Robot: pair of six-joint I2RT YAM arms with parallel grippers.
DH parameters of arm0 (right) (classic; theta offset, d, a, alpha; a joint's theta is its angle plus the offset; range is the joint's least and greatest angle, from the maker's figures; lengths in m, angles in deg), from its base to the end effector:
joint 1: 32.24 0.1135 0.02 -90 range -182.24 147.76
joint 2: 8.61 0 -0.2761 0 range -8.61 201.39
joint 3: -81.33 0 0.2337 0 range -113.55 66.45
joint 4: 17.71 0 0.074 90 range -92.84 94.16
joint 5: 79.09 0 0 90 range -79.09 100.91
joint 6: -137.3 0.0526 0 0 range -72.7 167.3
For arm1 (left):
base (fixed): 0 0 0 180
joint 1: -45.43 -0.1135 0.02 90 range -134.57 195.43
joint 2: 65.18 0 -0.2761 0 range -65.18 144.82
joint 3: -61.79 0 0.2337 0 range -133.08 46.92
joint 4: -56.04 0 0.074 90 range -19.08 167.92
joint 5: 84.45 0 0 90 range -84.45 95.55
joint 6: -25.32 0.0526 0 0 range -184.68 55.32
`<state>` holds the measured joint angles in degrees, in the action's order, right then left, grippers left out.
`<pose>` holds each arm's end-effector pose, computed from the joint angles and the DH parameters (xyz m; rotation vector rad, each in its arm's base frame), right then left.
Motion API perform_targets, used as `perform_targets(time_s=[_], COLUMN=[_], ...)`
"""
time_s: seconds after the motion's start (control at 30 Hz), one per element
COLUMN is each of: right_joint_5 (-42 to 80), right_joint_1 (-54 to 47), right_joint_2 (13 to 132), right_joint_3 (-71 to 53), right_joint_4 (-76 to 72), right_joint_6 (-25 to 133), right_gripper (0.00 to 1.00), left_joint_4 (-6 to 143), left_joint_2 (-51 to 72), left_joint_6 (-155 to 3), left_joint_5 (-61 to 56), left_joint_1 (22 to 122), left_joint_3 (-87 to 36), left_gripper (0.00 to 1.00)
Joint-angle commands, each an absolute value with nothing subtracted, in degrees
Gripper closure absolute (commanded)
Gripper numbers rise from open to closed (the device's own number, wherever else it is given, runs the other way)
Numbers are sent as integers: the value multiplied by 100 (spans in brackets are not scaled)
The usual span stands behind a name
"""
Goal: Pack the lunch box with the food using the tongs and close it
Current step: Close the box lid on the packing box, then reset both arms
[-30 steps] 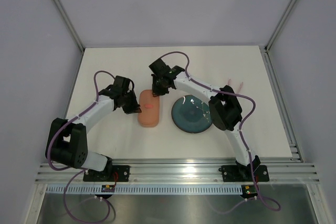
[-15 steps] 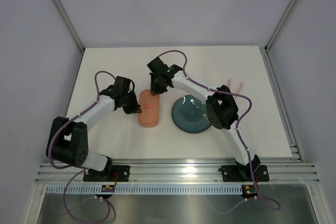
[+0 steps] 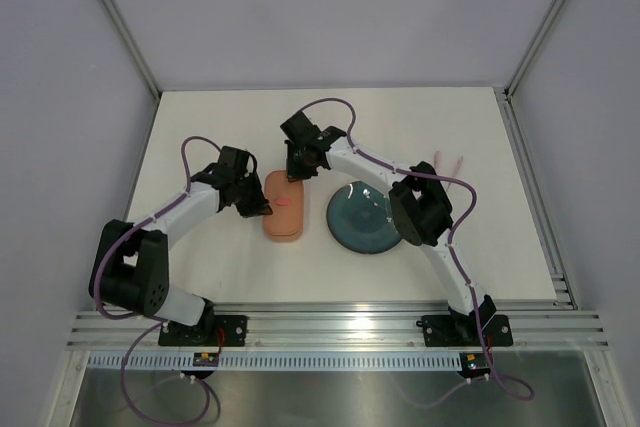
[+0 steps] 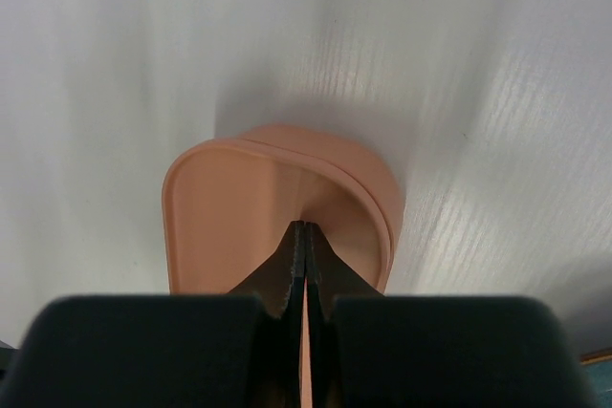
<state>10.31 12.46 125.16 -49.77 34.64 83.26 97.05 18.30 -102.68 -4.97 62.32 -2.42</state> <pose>0.3679 0.3633 0.1983 -0.1954 2.6135 0.5240 0.2571 -0.0881 0.2015 -0.4315 2.6775 -0.5531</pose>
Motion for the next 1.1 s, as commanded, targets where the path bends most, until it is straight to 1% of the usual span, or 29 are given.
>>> perform_targets(time_s=[0.0,0.37,0.47,0.67,0.77,0.9,0.97,1.0,1.03,1.07], right_joint_5=[705,564,529,546,520,223,-15,-312,-463,-630], right_joint_1=[1232,1223,1223,1223,1223,1223,1223,1214,1197,1179], right_joint_2=[12832,12297,12156,12068,11866,11453,11094,10944,10795,10454], right_joint_3=[-4658,-4859,-5061,-5870,-5976,-5775,-5599,-5311,-5151,-4784], right_joint_4=[3918,3996,4023,4277,4287,4287,4269,4243,4199,4173], right_joint_6=[8237,8096,8070,7990,7955,7877,7832,7780,7762,7744], right_gripper=[100,100,100,100,96,95,81,72,50,40], left_joint_4=[9667,10185,10317,10493,10589,10774,10870,10984,11029,11064], left_joint_2=[1981,1550,1392,1243,1172,1041,953,917,874,751], left_joint_6=[-10256,-10037,-10002,-9984,-9975,-9923,-9844,-9817,-9730,-9694], left_joint_5=[-455,-280,-315,-411,-394,-315,-175,-113,-60,27], left_joint_1=[6266,6266,6266,6257,6266,6266,6257,6257,6249,6248], left_joint_3=[-72,-713,-933,-1284,-1425,-1609,-1706,-1811,-1855,-1891], left_gripper=[100,100,100,100,100,100,100,100,100,100])
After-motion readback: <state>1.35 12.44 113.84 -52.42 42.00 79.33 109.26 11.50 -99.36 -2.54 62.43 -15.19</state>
